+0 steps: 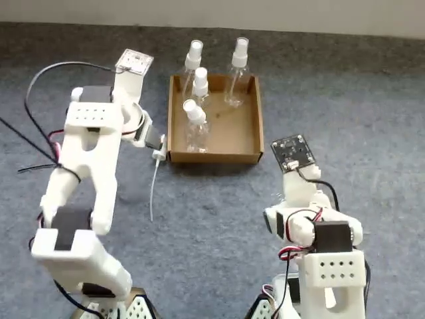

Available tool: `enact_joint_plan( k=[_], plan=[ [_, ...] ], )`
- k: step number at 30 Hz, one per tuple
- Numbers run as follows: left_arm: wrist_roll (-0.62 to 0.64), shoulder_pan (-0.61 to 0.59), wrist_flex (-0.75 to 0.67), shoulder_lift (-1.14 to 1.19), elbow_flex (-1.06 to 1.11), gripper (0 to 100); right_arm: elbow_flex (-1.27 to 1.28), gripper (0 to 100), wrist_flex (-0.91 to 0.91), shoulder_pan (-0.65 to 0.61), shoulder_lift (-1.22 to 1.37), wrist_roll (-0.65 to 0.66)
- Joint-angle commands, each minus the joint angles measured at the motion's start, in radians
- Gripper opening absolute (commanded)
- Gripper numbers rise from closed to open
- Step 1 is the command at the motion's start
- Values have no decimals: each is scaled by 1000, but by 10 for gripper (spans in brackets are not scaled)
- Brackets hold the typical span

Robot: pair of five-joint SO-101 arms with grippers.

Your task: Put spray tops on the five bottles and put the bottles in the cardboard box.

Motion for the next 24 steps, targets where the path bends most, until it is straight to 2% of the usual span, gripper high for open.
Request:
enact_joint_plan(
  k=[1, 11, 24],
  plan=[
    [-3, 13, 0, 117, -154, 284, -8, 4, -16, -15, -24, -15],
    [0, 13, -75, 349, -291, 284, -4, 4, -19, -16, -24, -15],
    [-2, 28, -77, 421, -311, 284, -2, 4, -21, -18, -24, -15]
  ],
)
